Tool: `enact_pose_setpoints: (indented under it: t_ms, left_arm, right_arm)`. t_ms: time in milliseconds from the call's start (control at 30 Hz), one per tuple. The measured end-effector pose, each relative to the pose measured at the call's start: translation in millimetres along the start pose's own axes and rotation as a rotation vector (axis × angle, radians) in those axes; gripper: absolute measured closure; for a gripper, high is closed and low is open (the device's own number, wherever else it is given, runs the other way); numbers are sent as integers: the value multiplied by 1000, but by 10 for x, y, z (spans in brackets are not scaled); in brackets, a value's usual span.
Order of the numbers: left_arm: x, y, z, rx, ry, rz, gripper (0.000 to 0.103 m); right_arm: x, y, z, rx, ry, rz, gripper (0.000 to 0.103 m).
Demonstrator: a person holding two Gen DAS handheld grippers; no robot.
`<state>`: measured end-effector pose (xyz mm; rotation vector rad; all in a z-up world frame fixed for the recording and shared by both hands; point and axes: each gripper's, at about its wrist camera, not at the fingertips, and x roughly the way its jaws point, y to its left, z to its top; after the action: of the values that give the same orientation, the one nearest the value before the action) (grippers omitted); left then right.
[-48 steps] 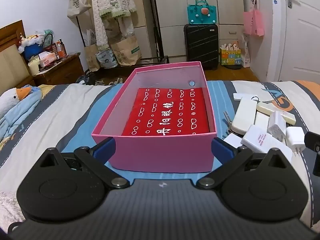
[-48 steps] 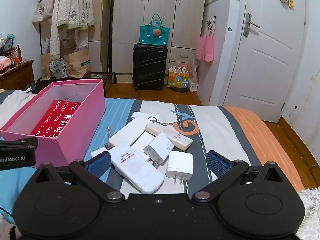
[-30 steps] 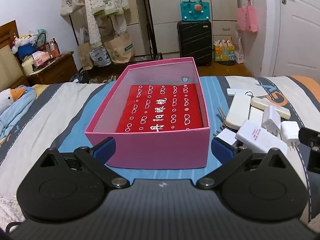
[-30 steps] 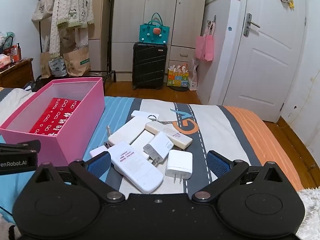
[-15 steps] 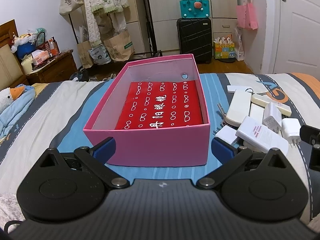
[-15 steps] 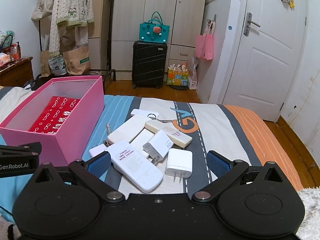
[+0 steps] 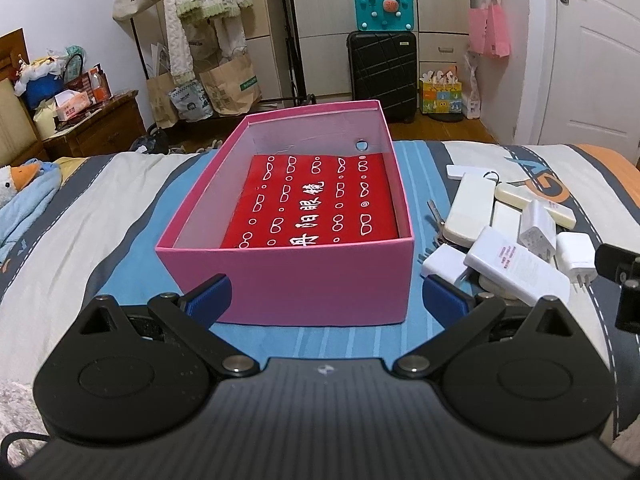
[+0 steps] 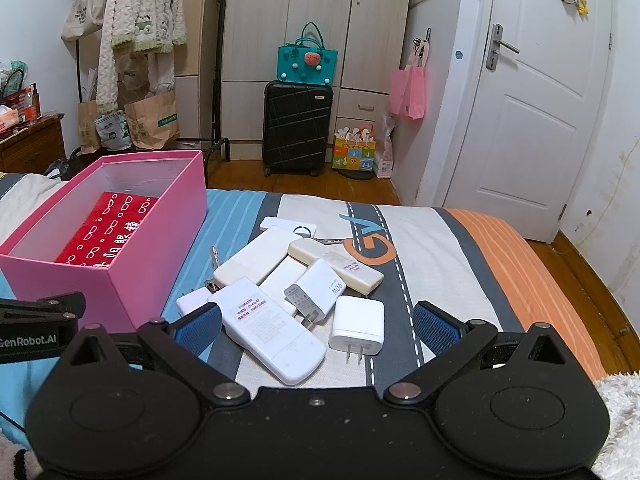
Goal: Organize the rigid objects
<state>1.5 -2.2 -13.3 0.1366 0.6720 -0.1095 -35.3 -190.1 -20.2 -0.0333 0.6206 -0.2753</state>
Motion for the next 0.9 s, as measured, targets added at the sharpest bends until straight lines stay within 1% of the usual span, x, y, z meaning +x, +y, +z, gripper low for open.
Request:
enact_pose_setpoints:
  t_ms: [267, 467, 733, 800, 900]
  left_arm:
    - [-5, 17, -11, -9, -13, -1, 0]
    - [-35, 36, -23, -20, -38, -9, 0]
    - [-75, 47, -9, -33, -47, -39, 0]
    - [-87, 47, 4, -23, -29, -61, 0]
    - [-148, 79, 19, -37, -36, -127, 0]
  right_arm:
    - [22, -19, -7, 0, 4, -3, 0]
    - [24, -17, -7, 0, 5, -4, 0]
    - [55, -4, -12, -6, 9, -8, 0]
    - [56, 9, -16, -8, 12, -9, 0]
    - [59, 18, -19, -13, 13, -10, 0]
